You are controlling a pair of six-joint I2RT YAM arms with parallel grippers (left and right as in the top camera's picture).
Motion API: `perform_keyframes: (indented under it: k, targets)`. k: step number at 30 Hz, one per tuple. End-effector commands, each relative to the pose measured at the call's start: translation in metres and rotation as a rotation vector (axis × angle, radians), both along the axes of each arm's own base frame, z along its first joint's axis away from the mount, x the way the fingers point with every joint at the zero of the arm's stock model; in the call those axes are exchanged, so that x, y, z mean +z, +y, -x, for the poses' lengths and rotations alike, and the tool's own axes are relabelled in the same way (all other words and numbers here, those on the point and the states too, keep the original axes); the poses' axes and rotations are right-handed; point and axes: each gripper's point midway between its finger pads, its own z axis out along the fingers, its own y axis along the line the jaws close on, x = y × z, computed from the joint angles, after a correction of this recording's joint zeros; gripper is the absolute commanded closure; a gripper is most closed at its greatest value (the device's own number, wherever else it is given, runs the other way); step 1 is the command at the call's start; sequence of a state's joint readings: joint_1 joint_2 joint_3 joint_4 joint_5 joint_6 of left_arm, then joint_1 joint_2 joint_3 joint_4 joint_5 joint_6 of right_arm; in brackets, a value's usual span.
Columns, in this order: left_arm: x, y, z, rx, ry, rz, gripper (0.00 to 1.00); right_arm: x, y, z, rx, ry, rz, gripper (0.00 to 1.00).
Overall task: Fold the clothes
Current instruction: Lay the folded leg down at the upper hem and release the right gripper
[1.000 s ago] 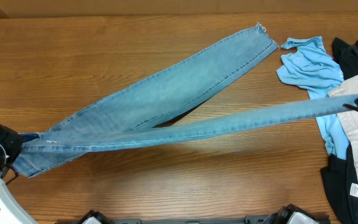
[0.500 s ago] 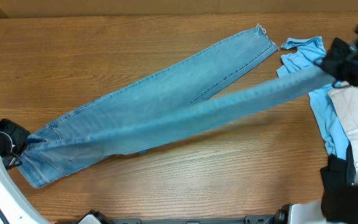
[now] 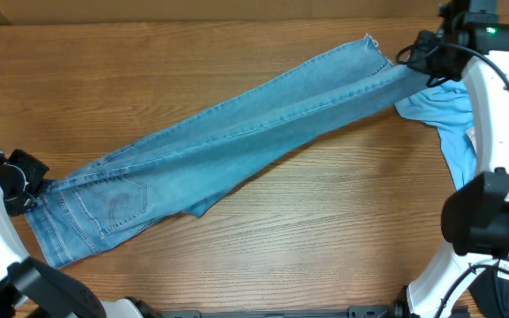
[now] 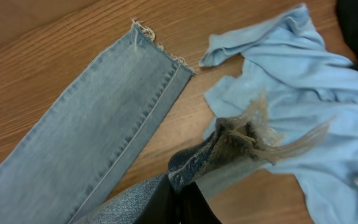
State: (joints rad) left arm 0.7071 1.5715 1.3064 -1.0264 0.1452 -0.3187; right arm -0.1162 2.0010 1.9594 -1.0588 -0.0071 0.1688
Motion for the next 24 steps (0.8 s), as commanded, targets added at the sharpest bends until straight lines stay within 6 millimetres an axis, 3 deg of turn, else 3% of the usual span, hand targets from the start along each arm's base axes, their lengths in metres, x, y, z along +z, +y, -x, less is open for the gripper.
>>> perform_keyframes:
  k: [1, 7, 14, 24]
  targets:
    - [-0.011, 0.009, 0.000, 0.011, 0.040, -0.027, 0.96, 0.002, -0.010, -0.020, -0.013, -0.045, 0.075, 0.96]
    - [-0.029, 0.010, -0.001, 0.008, 0.082, 0.001, 0.96, -0.002, -0.007, -0.045, -0.002, -0.115, 0.079, 0.96]
    - [-0.047, 0.014, 0.006, 0.017, 0.153, 0.004, 0.96, -0.008, -0.008, -0.058, -0.002, -0.146, 0.081, 0.96]
    - [-0.048, 0.020, 0.006, 0.033, 0.160, -0.027, 0.96, -0.044, -0.005, -0.070, 0.012, -0.111, 0.059, 0.96]
